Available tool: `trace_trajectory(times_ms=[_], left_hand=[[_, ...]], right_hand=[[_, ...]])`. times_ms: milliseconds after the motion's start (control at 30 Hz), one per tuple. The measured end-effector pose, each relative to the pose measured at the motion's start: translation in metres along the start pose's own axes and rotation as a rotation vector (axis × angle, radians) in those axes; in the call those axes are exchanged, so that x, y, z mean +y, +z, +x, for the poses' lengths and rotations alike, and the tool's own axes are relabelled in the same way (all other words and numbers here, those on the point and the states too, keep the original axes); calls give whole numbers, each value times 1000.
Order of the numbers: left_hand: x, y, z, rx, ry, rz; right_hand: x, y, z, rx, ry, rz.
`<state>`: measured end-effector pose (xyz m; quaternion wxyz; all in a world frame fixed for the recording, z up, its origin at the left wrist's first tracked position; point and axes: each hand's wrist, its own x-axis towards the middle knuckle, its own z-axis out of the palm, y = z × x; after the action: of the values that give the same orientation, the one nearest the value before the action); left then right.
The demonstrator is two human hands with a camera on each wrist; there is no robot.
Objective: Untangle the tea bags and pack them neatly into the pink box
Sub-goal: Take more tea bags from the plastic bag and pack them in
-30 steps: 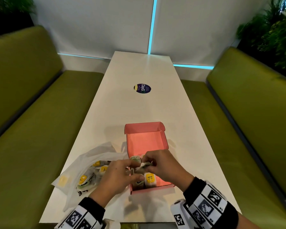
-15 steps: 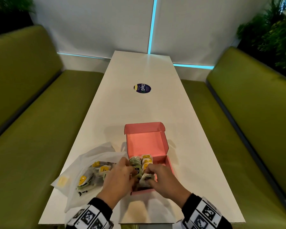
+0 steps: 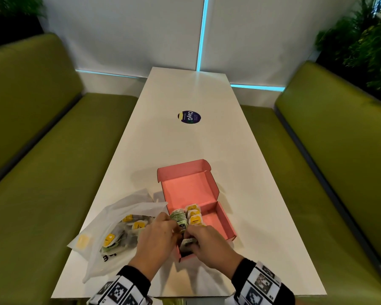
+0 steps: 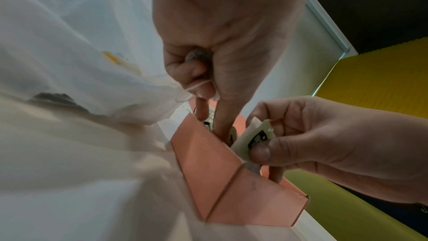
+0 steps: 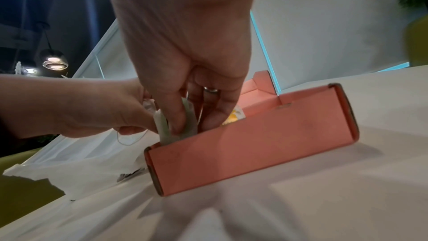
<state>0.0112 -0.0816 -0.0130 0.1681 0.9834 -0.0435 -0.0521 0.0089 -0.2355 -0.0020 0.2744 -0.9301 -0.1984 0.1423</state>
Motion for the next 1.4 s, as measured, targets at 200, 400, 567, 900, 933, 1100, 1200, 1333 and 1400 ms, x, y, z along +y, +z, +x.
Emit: trace_trajectory(times_ms=[200,400,567,900,933,1100,1200,1333,1400], left_hand=[[1,0,0,18,7,-17],[1,0,-1,47,7,-47],[3,0,-1,32,0,-10],[-3,-2,-2,68,29,-41],[-3,-2,-2,73,33,-40],[-5,-3,-2,140,46,-145],[-5,-7,-7,198,71,-213],[-6,-8,-20,196,143,-248],[-6,-5,-28,143,219,-264]], right_hand=[[-5,1,6,-93,6,-130],[-8,1,8,-192,-2,-231],[-10,-1,9,-230,-30,-269],[-9,15,7,90,59,-176],[-8,17,6,139,72,-165],[-6,17,5,196,89,-135],[-2,7,1,200,26,-76],[15,-11,-15,187,-82,-26],[27,-17,-23,110,-93,-85]])
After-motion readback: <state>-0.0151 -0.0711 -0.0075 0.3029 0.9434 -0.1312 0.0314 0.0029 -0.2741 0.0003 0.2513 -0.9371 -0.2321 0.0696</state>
